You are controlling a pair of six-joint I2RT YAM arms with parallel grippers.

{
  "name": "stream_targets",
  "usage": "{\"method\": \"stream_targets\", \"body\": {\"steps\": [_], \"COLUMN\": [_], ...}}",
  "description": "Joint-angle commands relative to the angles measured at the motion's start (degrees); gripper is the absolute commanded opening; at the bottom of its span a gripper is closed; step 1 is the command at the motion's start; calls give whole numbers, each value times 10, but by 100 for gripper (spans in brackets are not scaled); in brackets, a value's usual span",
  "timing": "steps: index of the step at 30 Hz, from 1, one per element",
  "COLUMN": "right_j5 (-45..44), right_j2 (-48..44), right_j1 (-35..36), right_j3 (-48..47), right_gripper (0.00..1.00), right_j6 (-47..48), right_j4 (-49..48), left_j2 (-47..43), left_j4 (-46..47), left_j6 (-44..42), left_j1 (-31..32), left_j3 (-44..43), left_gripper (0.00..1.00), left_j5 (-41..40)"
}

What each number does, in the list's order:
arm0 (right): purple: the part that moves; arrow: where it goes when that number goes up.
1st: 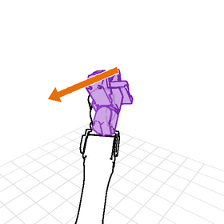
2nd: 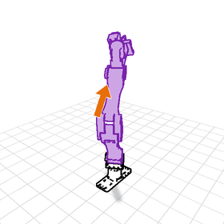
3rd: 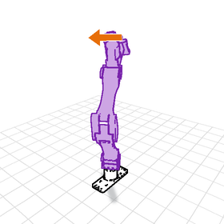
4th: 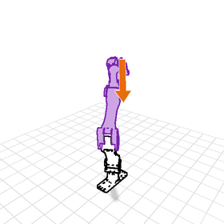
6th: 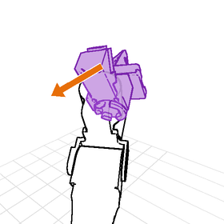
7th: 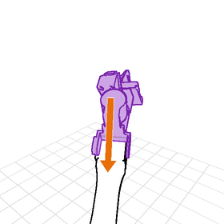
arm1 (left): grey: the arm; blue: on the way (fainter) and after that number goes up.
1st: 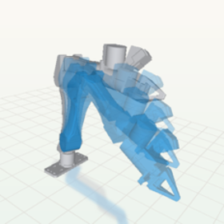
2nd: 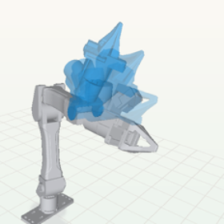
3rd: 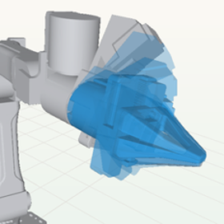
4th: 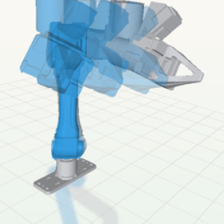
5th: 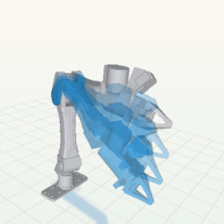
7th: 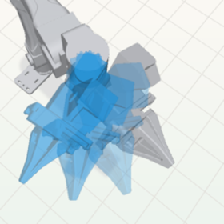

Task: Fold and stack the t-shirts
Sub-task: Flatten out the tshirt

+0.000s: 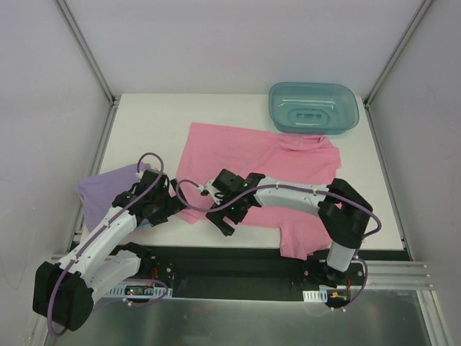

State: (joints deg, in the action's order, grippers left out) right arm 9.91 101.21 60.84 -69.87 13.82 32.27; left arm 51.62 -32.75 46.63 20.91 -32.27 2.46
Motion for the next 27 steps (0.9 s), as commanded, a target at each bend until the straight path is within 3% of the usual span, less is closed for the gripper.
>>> {"method": "stream_targets", "body": {"steps": [1, 5, 9, 14, 15, 20, 21, 27], "right_j5": [-14, -54, -96, -155, -164, -238, -248, -294], "right_j2": [24, 50, 65, 71, 67, 40, 24, -42], "right_j1": [23, 28, 42, 46, 46, 46, 46, 45], "right_j3": [-27, -23, -8, 0, -1, -27, -34, -53], "right_gripper": [95, 89, 64, 41, 33, 11, 1, 1], "right_j6": [7, 1, 0, -11, -19, -51, -57, -65], "right_j4": [-64, -81, -90, -92, -92, -57, -46, -10], "left_j2": [-6, 3, 10, 15, 14, 1, -2, -21], "left_j4": [-16, -17, -17, -17, -17, -17, -16, -12], "left_j6": [22, 26, 31, 36, 36, 33, 32, 8], "left_j1": [-2, -2, -2, -2, -2, -2, -2, -2], "left_j3": [12, 12, 15, 17, 17, 19, 19, 17], "left_gripper": [99, 99, 99, 99, 99, 99, 99, 99], "left_j5": [-18, -21, -21, -21, -22, -20, -18, 6]}}
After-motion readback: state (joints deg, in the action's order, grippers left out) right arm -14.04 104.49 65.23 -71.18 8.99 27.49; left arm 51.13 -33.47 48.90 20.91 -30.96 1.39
